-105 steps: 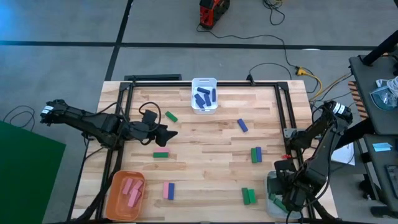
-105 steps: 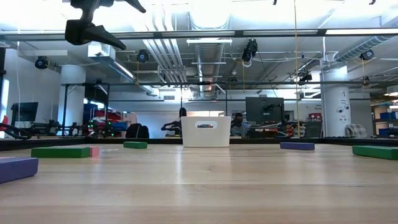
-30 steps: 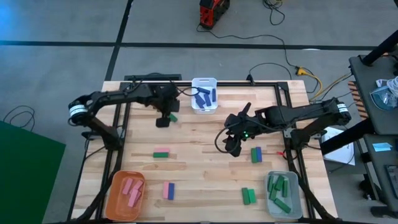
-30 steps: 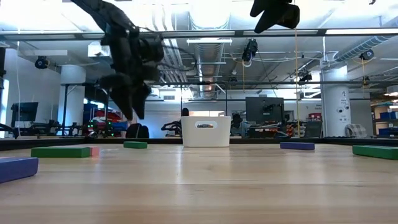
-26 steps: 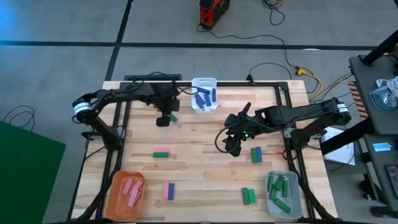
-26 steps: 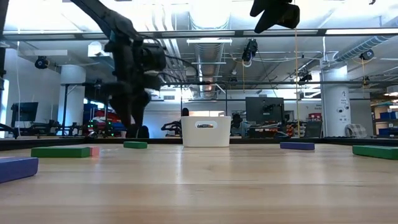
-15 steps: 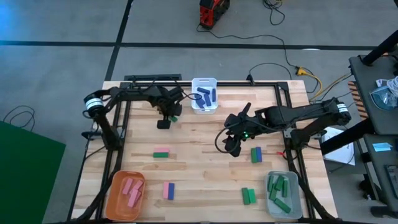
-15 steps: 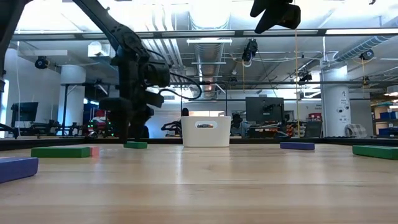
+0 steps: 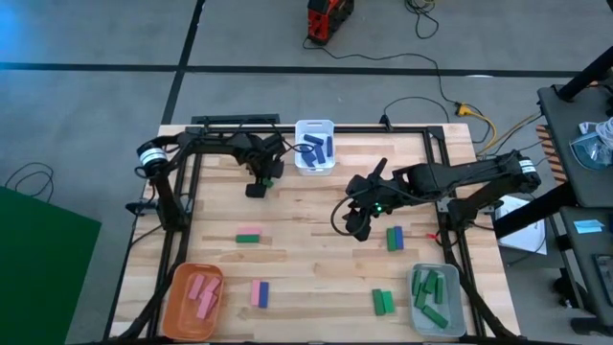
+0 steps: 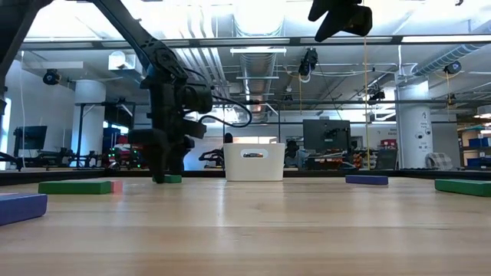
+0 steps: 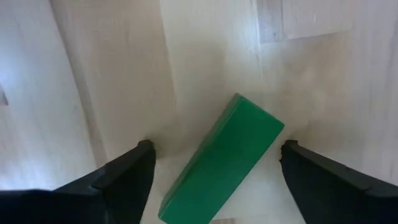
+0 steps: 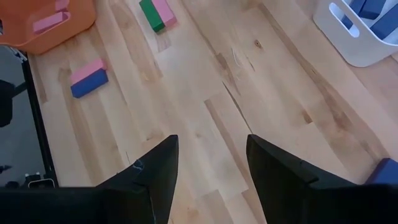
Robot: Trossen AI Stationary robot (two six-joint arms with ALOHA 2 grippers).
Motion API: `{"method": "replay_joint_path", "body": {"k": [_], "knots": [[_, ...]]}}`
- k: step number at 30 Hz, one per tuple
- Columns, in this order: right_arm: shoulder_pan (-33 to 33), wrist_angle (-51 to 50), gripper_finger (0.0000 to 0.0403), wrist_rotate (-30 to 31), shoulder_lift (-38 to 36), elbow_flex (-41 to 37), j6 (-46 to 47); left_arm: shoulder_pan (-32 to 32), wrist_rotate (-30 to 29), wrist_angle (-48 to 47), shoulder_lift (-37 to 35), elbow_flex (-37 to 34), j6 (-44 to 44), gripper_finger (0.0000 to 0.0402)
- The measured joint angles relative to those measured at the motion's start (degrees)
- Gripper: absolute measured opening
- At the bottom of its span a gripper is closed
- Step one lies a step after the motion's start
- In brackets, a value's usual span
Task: Sort blocks
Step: Put the green block into the gray bin
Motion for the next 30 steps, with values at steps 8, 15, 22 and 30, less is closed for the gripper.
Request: {"method": "replay_joint_path", "body": {"k": [8, 15, 22, 30], "knots": [[0.00, 0.00, 0.0184, 0.00, 0.00, 0.00, -0.42, -0.01, 0.63, -0.69, -0.04, -0.03, -1.19, 0.0194], [0.00, 0.00, 0.0184, 0.00, 0.00, 0.00, -1.08, -0.02, 0.71, -1.79, -0.25, -0.01, -4.52, 0.0075], [0.00, -0.01, 0.0172, 0.00, 0.00, 0.00, -1.49, -0.20, 0.97, -4.51, -3.90, -0.36, -7.94, 0.0073], [0.25, 0.31, 0.0162, -0.08, 0.00, -0.02, -9.47, -0.92, 11.32, -5.63, -15.39, -0.23, -17.69, 0.0083]]}}
